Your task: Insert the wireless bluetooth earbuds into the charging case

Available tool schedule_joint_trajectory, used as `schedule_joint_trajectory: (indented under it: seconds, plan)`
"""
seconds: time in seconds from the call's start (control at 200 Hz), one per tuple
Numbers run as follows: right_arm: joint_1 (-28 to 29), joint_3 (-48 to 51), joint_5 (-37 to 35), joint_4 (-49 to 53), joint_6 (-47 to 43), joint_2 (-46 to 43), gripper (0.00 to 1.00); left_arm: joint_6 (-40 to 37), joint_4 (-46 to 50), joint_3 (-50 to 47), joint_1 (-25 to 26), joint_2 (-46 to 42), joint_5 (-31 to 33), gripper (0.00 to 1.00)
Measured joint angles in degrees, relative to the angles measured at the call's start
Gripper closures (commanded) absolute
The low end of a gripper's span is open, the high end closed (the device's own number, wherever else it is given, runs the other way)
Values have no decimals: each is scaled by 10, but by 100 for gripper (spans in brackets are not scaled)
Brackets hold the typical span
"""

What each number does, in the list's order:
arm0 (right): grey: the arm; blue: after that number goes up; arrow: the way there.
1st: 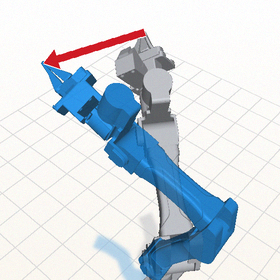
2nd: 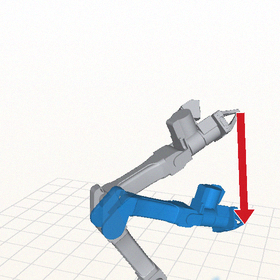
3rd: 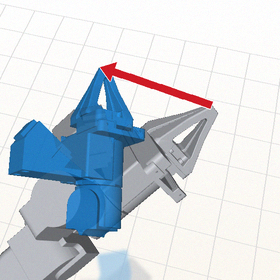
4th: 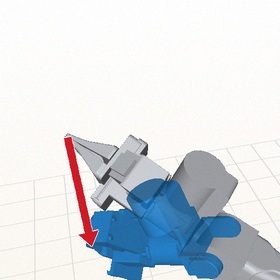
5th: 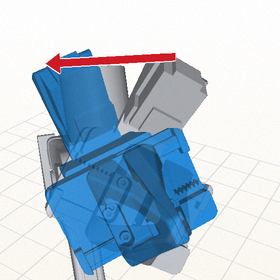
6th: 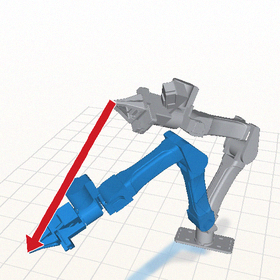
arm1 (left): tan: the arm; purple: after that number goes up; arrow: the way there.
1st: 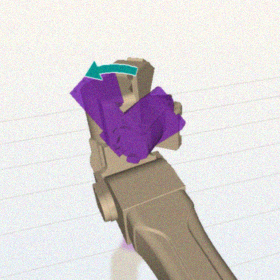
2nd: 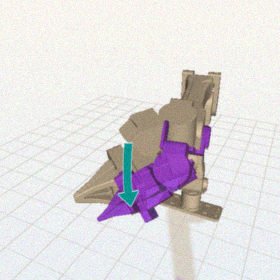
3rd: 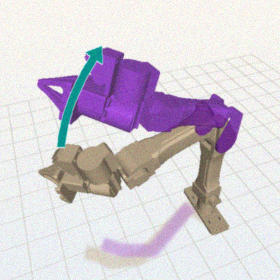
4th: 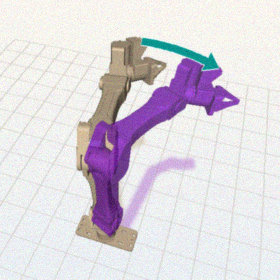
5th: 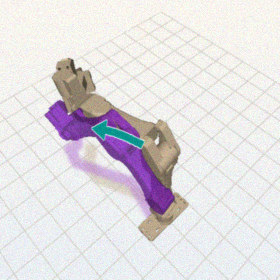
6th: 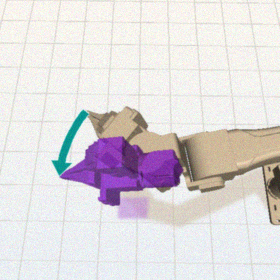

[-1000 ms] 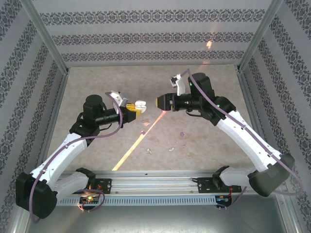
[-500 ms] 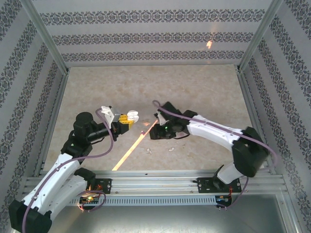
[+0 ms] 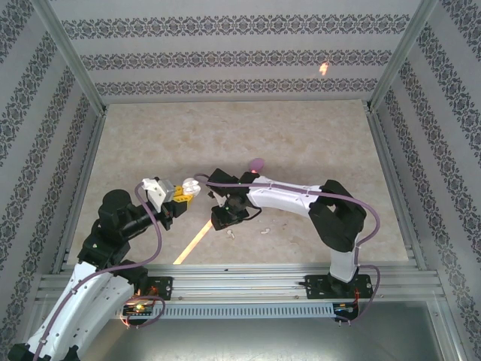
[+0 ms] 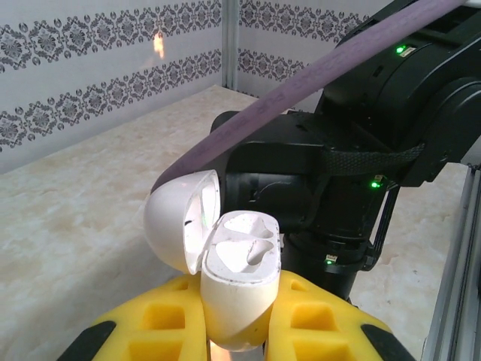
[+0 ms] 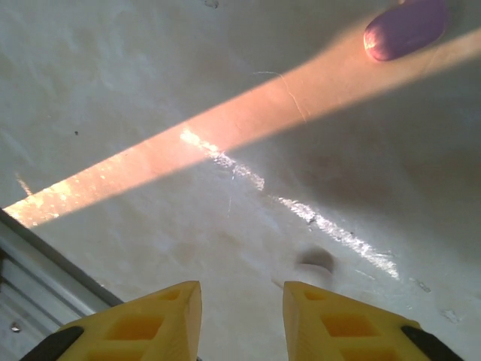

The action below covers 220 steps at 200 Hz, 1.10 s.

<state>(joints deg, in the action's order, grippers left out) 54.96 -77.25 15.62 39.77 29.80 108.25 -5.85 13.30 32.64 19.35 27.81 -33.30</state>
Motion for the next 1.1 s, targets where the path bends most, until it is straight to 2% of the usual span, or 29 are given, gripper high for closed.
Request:
schedule_joint_trajectory:
  seconds: [0.34, 0.819, 1.099]
  plan:
    - [18, -36, -57, 64, -17, 31, 65, 0, 28, 0, 0, -1, 9, 100]
    - [19, -48, -66, 84, -18, 54, 67, -2, 47, 0, 0, -13, 9, 99]
    - [19, -48, -65, 86, -20, 66, 68, -2, 47, -3, 0, -23, -24, 98]
